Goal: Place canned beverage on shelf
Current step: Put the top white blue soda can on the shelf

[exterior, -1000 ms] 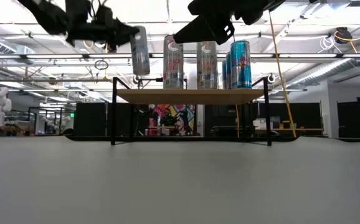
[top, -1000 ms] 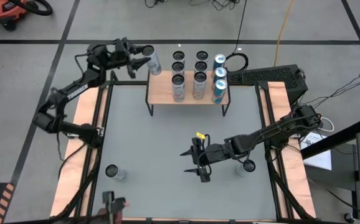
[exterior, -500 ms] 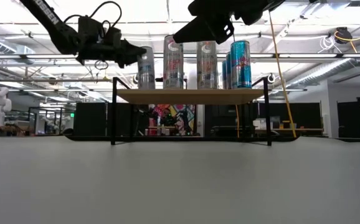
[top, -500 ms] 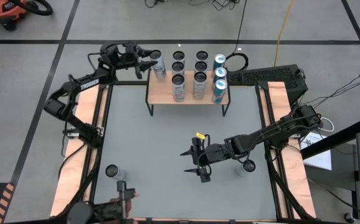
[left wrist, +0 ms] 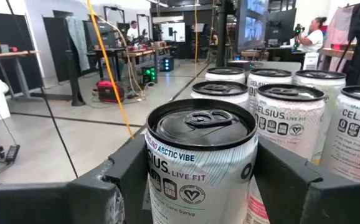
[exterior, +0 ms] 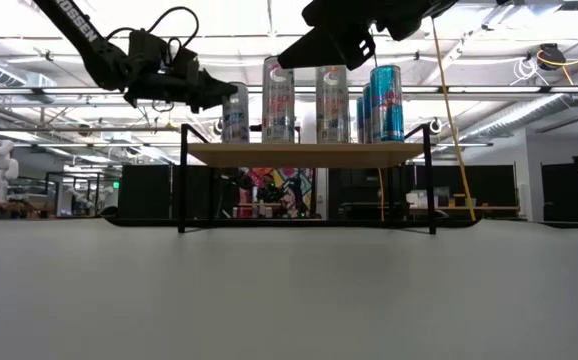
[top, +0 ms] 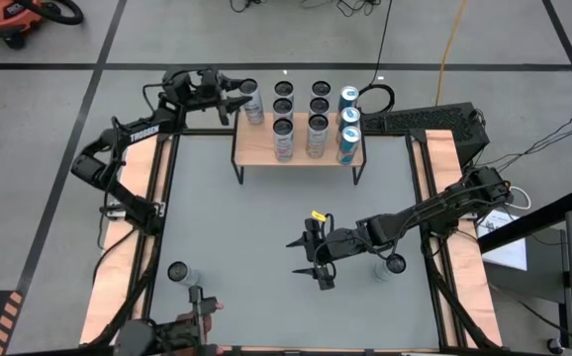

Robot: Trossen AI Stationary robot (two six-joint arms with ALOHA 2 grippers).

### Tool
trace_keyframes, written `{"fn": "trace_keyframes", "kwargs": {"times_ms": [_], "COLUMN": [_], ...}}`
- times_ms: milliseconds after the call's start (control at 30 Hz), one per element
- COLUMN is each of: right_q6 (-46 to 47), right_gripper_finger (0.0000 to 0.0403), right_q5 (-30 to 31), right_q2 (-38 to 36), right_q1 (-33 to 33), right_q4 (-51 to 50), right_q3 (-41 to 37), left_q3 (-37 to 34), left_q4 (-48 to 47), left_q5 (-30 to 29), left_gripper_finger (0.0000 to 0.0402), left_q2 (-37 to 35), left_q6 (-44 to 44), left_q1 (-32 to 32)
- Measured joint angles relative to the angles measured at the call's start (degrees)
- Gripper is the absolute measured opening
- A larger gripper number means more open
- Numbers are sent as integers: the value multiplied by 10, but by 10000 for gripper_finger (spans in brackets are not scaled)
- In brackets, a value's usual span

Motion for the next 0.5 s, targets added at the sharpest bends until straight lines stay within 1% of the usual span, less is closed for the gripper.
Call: {"fn": "trace_keyframes", "kwargs": {"times_ms": [200,500], "right_q6": [0,-2], "right_gripper_finger": [256,256], "right_q5": [0,0], "right_q2": [0,0], "right_q1": [0,0], "right_q4": [0,0], "right_q3": [0,0], "left_q3": [0,0], "left_q4": [-20,-24], "left_q5": [-3,-3], "left_gripper_finger": [232,259], "left_q2": [0,0], "left_q6": [12,15], "left_q1": [0,0]}}
